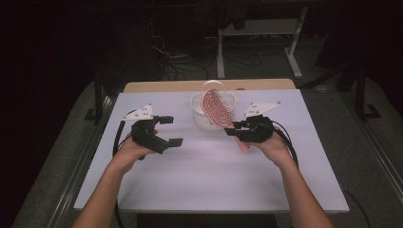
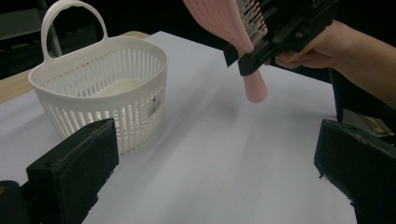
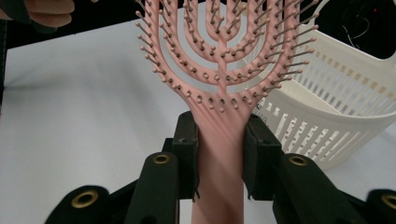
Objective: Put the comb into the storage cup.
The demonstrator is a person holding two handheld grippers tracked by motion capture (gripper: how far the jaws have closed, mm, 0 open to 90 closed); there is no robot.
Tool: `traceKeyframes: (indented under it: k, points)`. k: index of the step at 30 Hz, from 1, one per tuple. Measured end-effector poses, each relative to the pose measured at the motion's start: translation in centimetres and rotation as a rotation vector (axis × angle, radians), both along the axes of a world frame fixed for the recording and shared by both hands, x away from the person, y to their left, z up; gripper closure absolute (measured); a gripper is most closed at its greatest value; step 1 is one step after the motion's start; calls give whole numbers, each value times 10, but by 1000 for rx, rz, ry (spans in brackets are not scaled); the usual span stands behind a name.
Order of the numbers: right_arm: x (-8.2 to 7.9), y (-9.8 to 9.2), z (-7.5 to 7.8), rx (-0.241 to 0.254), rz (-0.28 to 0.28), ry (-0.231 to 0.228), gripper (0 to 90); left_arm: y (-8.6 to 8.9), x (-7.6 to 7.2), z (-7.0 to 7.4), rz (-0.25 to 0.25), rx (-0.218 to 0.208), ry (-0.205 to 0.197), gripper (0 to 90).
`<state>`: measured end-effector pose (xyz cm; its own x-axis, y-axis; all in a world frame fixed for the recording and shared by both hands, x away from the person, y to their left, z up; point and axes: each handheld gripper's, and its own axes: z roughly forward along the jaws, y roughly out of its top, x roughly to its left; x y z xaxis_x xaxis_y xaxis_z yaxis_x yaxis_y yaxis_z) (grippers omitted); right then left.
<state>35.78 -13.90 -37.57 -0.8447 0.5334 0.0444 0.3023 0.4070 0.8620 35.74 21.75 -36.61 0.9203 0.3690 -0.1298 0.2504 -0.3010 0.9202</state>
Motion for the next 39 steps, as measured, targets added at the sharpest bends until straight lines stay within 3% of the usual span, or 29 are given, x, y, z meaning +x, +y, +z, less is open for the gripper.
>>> traceKeyframes:
  k: [7, 15, 39]
  points:
    - [3, 7, -2, 8, 7, -3, 684, -11, 7, 2, -2, -14, 3, 0]
    - [2, 14, -7, 5, 1, -15, 684, -11, 8, 1, -2, -26, 13, 0]
    - [-9, 35, -20, -19, 36, -24, 684, -21, 2, 6, 13, -41, 14, 0]
